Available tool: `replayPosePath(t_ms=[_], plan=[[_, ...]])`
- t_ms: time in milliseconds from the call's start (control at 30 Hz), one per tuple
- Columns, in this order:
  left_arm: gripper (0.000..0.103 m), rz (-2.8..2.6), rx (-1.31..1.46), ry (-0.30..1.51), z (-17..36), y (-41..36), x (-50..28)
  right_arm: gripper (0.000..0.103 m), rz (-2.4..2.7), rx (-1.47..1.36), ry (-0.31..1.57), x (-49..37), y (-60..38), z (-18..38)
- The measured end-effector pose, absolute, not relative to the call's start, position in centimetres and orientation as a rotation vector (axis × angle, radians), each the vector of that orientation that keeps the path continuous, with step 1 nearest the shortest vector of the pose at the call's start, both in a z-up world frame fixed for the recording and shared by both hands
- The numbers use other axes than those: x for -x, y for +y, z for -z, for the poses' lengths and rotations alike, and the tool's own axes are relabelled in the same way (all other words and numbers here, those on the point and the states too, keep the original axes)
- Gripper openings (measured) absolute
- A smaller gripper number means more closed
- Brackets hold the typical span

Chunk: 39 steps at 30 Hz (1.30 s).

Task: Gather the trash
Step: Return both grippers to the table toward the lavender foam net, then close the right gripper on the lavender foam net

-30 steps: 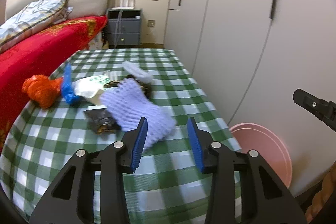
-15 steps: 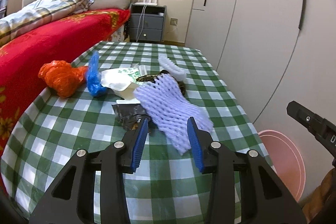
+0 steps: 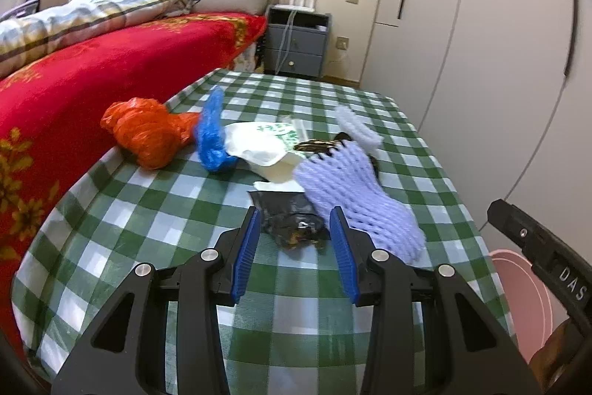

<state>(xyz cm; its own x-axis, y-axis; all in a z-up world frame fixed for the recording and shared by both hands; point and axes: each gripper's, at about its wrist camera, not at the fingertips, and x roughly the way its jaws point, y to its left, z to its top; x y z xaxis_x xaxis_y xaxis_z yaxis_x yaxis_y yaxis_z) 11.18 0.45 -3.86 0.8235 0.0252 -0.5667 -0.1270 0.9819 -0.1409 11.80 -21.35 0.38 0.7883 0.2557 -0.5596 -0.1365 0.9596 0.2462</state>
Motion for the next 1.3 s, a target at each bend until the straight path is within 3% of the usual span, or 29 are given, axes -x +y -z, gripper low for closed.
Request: replayPosePath(t_ms=[100,200,367,967,1067,1133,1300], plan=[[0.039,-0.101,0.178,0.606,4.2,0.8,-11.4,0.027,-0.229,-0.209,0.656,-12.6,-20.8,0.4],[0.039,-0.114,0.172,0.614,4.5,0.9,-11.7,0.040,-0.240,-0.220,0.688,-13.4,-20.2,1.4],[0.039,-0.139,0.170,0.619,4.8,1.5,-12.1,0.049,-0.256,-0.232,0.722,-14.5,-19.4,2.5],[0.039,-0.111,0.276,0.739,7.0,3.5,-15.6,0.050,-0.271,-0.222,0.852,-17.4,-18.0,5.3],[0.039,-0.090,0.253,0.781,7.5,2.7,-16.3,0.045,-0.274,-0.191,0.877,-17.5,-17.4,5.7],[0.039,-0.086,0.240,0.794,7.6,2.3,-16.4,0.034,-0.278,-0.174,0.886,-17.5,-17.1,5.8],[0.039,-0.079,0.260,0.804,7.8,2.5,-16.3,0.025,-0.290,-0.156,0.892,-17.4,-16.9,5.9]])
